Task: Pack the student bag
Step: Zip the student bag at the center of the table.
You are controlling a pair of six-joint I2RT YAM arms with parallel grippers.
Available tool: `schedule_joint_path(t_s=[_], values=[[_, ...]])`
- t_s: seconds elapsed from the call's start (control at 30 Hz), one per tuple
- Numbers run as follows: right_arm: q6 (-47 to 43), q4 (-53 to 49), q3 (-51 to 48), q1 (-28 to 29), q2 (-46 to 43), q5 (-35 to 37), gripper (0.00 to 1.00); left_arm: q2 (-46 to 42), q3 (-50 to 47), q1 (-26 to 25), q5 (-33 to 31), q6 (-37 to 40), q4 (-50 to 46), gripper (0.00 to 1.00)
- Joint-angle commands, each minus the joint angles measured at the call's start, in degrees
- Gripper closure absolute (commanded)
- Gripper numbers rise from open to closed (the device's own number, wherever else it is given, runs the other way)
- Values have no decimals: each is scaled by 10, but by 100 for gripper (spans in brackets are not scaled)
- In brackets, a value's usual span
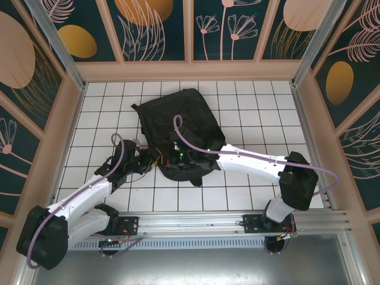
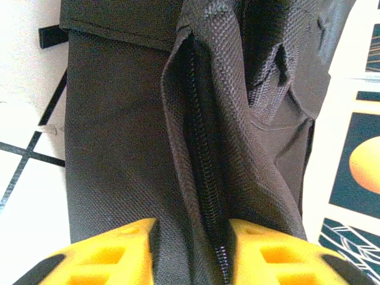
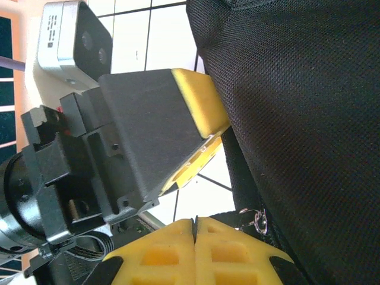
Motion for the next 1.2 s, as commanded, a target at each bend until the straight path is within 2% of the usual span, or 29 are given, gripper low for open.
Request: schedule_joint_path(t_s=[0.0, 0.13, 0.47, 0.8, 1.17], values=[[14, 19, 25, 13, 13, -14, 100, 10, 19, 2, -23, 24, 6, 75], [20, -10, 25, 18, 5, 5, 100, 16, 47, 2, -51, 60, -24, 100], [33, -56, 1, 23, -33, 35, 100, -2, 90, 4, -95, 114, -105, 100], [49, -83, -42, 27, -109, 69, 100, -2, 81, 13, -93, 126, -105, 100], [47, -117, -51, 26, -134, 78, 100, -23, 87, 13, -102, 140, -135, 100]])
